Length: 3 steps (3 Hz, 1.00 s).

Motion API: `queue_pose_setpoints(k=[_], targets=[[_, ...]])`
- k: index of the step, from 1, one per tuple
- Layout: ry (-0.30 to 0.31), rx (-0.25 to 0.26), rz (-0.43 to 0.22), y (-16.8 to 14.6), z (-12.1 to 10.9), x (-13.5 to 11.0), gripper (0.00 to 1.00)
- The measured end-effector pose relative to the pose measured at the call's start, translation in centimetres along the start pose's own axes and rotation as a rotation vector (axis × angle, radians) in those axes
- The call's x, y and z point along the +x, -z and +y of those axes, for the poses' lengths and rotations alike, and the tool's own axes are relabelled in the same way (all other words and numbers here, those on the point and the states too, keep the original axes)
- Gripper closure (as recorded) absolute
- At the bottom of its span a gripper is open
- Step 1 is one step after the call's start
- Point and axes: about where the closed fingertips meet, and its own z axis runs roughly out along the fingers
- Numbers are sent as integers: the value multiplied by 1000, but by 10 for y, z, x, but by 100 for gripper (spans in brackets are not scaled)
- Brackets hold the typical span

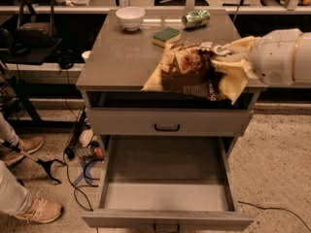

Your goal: Pick brown chip bag from middle drawer and place on counter

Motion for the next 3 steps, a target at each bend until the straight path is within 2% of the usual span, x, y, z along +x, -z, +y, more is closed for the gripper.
queue_pose_setpoints(k=[1, 2, 3], targets=[[7, -62, -18, -60, 7, -20, 100], [8, -86, -2, -123, 13, -24, 100], [-16, -27, 3, -168, -13, -24, 100]])
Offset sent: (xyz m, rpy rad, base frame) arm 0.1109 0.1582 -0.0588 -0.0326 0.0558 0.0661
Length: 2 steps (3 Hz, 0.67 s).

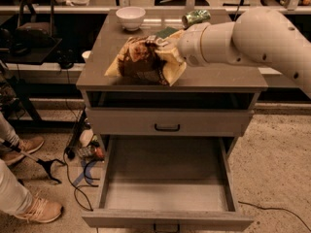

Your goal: Pick brown chip bag from middle drawer and place on counter

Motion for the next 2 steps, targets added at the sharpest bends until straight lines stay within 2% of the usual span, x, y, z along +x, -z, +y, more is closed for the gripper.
queue_pose_setpoints(k=[1, 2], targets=[[-24, 80, -20, -19, -36, -6, 100], [-61, 141, -24, -33, -64, -4, 82]])
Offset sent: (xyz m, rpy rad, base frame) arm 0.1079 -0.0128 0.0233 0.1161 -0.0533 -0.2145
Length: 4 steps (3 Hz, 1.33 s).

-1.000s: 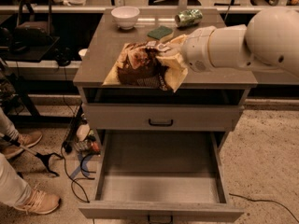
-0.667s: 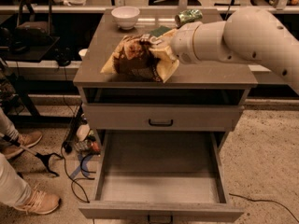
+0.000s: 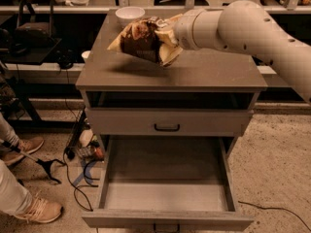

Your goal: Pick brown chip bag from middle drawer and place on counter

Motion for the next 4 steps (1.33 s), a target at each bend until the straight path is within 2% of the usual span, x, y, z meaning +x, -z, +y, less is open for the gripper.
queue_pose_setpoints(k=[1, 2, 3, 4], targets=[[-31, 28, 6, -11, -13, 6, 59], [-50, 34, 10, -18, -17, 12, 35], [-57, 44, 19, -15, -25, 18, 5], [-53, 67, 39, 0, -40, 23, 0]])
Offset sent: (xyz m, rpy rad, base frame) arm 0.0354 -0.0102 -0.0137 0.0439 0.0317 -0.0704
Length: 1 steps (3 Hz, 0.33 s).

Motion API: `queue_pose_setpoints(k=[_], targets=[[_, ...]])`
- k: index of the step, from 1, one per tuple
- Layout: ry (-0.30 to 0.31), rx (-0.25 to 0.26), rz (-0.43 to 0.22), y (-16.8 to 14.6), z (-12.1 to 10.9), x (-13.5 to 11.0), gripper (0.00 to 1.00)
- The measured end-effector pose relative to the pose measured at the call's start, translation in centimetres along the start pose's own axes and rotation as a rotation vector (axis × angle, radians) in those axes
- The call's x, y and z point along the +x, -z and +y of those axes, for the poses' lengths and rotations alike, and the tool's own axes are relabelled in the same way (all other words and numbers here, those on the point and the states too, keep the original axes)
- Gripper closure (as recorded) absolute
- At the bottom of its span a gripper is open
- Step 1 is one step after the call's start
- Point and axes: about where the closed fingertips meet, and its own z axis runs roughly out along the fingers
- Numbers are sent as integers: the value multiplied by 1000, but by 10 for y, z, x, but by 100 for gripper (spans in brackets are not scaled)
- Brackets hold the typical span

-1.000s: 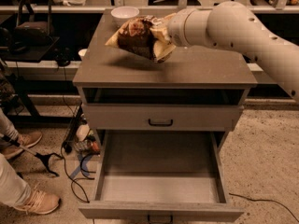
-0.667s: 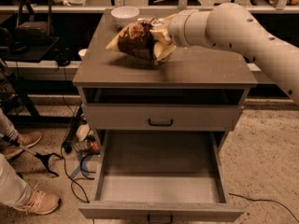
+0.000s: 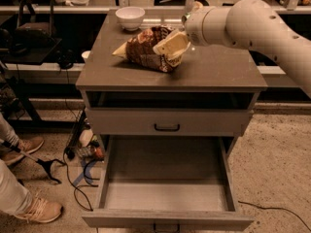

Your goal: Pick brown chip bag from middle drawer and place on counter

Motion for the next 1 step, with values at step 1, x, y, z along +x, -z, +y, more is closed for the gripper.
queue_pose_setpoints(k=[1], targets=[[8, 59, 31, 43, -37, 6, 0]])
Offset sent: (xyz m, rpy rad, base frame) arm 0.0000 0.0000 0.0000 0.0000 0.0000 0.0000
